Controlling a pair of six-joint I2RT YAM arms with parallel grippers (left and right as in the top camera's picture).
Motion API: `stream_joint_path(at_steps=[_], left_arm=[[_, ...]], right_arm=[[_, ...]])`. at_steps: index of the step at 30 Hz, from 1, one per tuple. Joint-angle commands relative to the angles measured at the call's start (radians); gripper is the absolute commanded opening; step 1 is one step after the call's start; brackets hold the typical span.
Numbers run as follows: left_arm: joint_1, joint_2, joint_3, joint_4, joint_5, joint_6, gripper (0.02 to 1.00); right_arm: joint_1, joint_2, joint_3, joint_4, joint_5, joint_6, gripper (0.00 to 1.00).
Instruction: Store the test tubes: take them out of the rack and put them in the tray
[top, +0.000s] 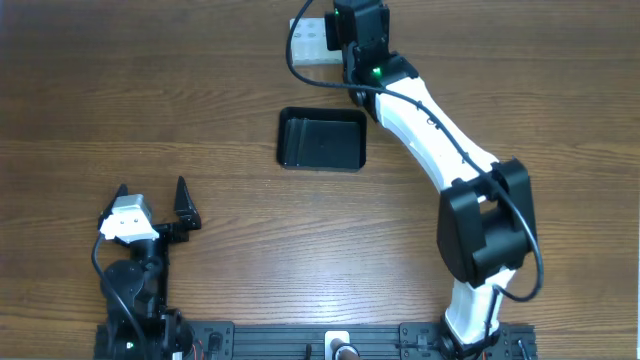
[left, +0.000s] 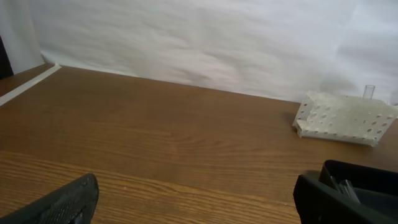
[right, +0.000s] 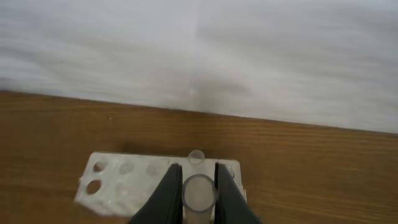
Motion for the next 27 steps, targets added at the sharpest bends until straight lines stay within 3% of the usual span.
stream_joint_path(at_steps=[1, 10, 20, 27], left_arm=[[-0.005, -0.005, -0.004, 0.000, -0.008, 0.015, 0.998], [-0.005, -0.005, -0.004, 0.000, -0.008, 0.015, 0.996], [-0.005, -0.005, -0.004, 0.000, -0.008, 0.015, 1.000], [-0.005, -0.005, -0.004, 0.000, -0.008, 0.015, 0.998]], right_arm=[[0.032, -0.112, 0.023, -0.100, 0.011, 0.053, 0.097], [0.063, -0.177, 0.023, -0.399, -0.080, 0.225, 0.053], [0.087, -0.175, 0.022, -0.700, -0.109, 0.391, 0.049], [0.087, -0.143, 0.020, -0.789, -0.172, 0.410, 0.042]])
